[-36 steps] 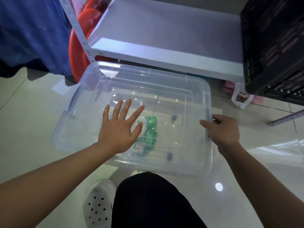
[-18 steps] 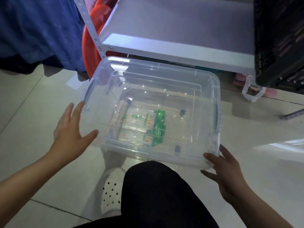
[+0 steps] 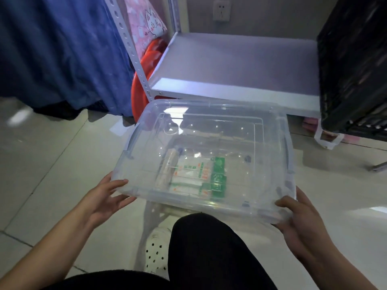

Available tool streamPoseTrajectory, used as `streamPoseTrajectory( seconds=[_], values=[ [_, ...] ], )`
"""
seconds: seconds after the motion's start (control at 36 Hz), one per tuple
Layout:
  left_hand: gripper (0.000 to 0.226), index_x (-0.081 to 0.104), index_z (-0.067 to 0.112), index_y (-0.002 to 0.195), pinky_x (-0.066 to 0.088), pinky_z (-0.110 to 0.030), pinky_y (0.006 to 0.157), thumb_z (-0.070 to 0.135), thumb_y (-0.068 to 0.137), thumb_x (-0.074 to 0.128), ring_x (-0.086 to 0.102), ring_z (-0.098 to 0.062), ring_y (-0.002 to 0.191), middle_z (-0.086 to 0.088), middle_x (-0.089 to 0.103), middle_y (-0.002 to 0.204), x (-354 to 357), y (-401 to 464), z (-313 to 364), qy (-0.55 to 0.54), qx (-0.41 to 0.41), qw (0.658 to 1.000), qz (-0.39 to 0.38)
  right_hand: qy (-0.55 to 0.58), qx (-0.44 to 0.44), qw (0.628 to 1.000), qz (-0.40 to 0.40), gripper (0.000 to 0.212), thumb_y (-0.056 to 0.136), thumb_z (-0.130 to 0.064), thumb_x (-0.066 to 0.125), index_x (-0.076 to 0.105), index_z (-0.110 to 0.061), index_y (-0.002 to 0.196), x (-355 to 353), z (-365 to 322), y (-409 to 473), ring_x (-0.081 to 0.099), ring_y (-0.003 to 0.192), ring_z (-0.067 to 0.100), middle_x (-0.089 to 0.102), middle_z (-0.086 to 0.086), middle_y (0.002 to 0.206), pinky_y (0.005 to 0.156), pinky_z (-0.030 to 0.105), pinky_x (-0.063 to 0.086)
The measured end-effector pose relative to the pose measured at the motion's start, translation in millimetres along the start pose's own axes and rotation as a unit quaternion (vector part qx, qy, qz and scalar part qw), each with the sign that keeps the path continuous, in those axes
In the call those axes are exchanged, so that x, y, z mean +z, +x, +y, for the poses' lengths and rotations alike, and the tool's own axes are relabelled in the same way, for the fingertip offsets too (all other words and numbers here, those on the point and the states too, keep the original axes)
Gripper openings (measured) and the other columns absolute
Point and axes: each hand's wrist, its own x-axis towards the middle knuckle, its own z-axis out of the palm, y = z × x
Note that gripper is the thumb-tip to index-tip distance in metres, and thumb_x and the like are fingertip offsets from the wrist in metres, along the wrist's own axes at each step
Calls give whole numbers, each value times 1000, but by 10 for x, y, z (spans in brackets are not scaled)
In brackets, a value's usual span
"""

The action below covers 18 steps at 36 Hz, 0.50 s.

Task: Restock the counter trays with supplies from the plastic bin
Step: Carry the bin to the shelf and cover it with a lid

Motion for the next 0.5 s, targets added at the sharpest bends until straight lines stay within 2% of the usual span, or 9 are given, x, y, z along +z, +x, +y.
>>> streamPoseTrajectory(
  seconds=[0.08, 0.14, 0.19, 0.28, 0.33, 0.39, 0.44, 0.5],
  values=[
    [47, 72, 24, 115, 62, -41, 75, 4, 73, 70, 73, -37, 92, -6, 69, 122, -19, -189, 119, 18, 14, 999, -27, 4, -19, 1000, -12, 55, 72, 9, 51, 73, -25, 109, -32, -169, -201, 67, 87, 34, 75, 2, 102, 73, 51, 57],
    [47, 73, 25, 115, 61, -44, 79, 6, 73, 72, 73, -36, 96, -4, 70, 125, -71, -306, 205, 23, 26, 998, -47, 12, -32, 999, -24, 60, 69, 9, 53, 71, -25, 115, -54, -307, -335, 68, 95, 37, 73, 10, 111, 82, 58, 54],
    [49, 73, 26, 116, 59, -48, 84, 10, 70, 78, 71, -36, 105, -3, 67, 132, -109, -443, 313, 25, 42, 996, -72, 23, -46, 998, -34, 66, 59, 4, 59, 70, -25, 118, -44, -453, -465, 66, 105, 41, 73, 10, 112, 87, 62, 50],
    [53, 75, 29, 107, 56, -54, 87, 15, 59, 90, 65, -38, 117, -4, 64, 138, -90, -647, 523, 26, 77, 991, -103, 33, -84, 995, -46, 67, 53, -3, 62, 70, -22, 116, 27, -685, -634, 67, 103, 43, 73, 12, 109, 86, 64, 50],
    [52, 68, 27, 117, 58, -53, 85, 12, 68, 81, 64, -37, 118, -4, 62, 140, -31, -744, 682, 21, 109, 988, -106, 39, -114, 991, -59, 63, 54, -2, 61, 70, -17, 114, 66, -822, -705, 70, 93, 38, 73, 15, 104, 84, 64, 51],
    [49, 65, 28, 125, 60, -49, 82, 10, 80, 66, 66, -33, 116, -1, 62, 139, 73, -825, 839, 32, 142, 983, -108, 54, -142, 985, -80, 61, 56, 0, 60, 69, -13, 115, 86, -943, -730, 73, 85, 31, 73, 14, 98, 76, 56, 57],
    [49, 65, 29, 129, 60, -46, 81, 11, 83, 60, 70, -29, 111, 1, 64, 138, 212, -892, 980, 52, 177, 976, -115, 62, -170, 979, -96, 63, 59, 1, 60, 66, -12, 120, 99, -1063, -727, 73, 89, 31, 73, 13, 103, 71, 51, 59],
    [54, 61, 29, 134, 61, -46, 81, 12, 83, 59, 70, -27, 109, 1, 64, 137, 358, -916, 1111, 56, 200, 970, -126, 63, -197, 972, -109, 63, 62, -1, 60, 64, -14, 123, 115, -1176, -684, 72, 97, 32, 71, 14, 113, 76, 55, 58]
  ],
)
